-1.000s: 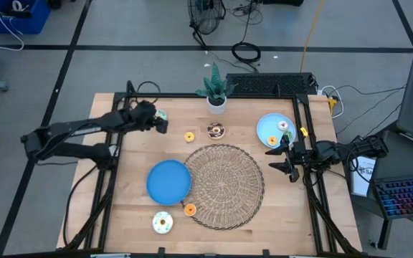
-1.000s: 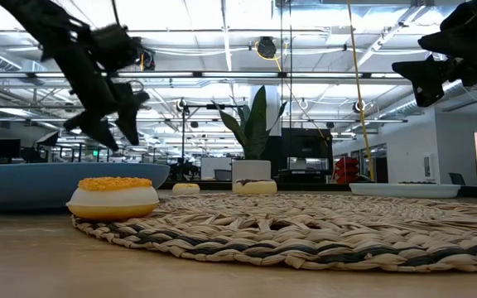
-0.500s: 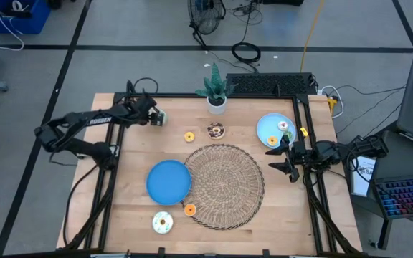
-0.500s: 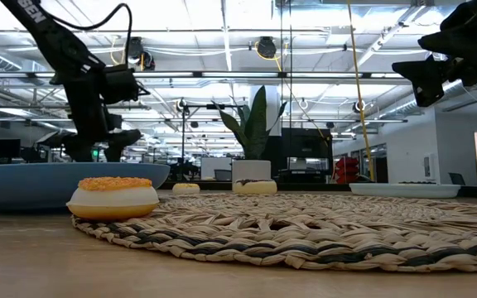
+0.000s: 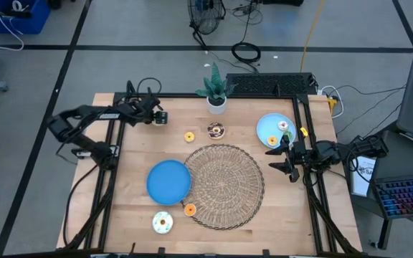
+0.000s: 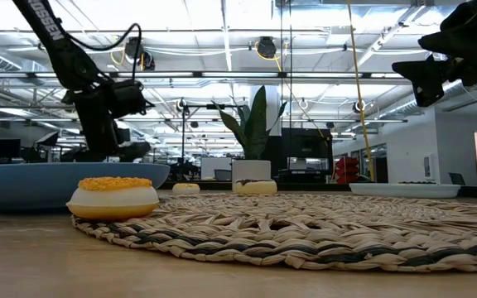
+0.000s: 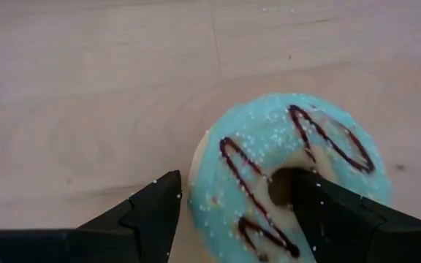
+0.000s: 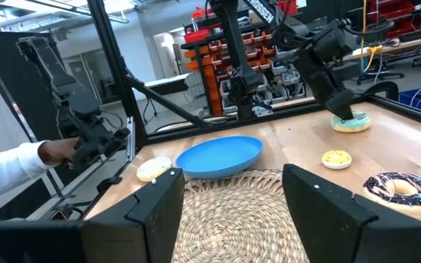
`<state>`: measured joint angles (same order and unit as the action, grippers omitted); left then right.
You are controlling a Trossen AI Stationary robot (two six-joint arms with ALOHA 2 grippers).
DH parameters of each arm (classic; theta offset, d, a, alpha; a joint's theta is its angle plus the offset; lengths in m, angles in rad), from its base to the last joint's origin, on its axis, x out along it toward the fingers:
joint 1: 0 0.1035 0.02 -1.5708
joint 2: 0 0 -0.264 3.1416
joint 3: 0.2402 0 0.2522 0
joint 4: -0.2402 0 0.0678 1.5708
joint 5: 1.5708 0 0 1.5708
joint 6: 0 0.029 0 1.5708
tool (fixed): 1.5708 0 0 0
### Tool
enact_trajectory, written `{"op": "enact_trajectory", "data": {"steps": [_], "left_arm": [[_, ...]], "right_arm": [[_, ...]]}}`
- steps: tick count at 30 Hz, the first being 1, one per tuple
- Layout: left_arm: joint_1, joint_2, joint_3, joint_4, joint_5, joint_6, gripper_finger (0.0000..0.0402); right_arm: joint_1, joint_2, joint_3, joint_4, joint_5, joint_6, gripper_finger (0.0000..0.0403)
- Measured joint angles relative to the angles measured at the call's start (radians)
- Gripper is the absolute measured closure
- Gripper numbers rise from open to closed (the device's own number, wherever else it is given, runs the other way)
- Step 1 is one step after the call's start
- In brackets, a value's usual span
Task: Pick & Place donuts
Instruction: Put the large light blue donut on the blue plate
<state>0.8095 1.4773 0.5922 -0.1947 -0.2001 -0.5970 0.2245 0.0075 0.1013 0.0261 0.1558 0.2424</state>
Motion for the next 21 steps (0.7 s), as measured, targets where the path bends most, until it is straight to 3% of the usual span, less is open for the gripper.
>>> {"op": "enact_trajectory", "data": {"steps": [13,21], "left_arm": [[0.0,0.014,0.001,0.026,0.031,0.023,0.0151],[0.0,0.014,0.001,0.032,0.036,0.045,0.0254]], "right_arm": [[0.0,0.0,0.0,0.0,0.0,0.0,0.0183],[0.0,0.0,0.0,0.0,0.0,0.0,0.0183]]}}
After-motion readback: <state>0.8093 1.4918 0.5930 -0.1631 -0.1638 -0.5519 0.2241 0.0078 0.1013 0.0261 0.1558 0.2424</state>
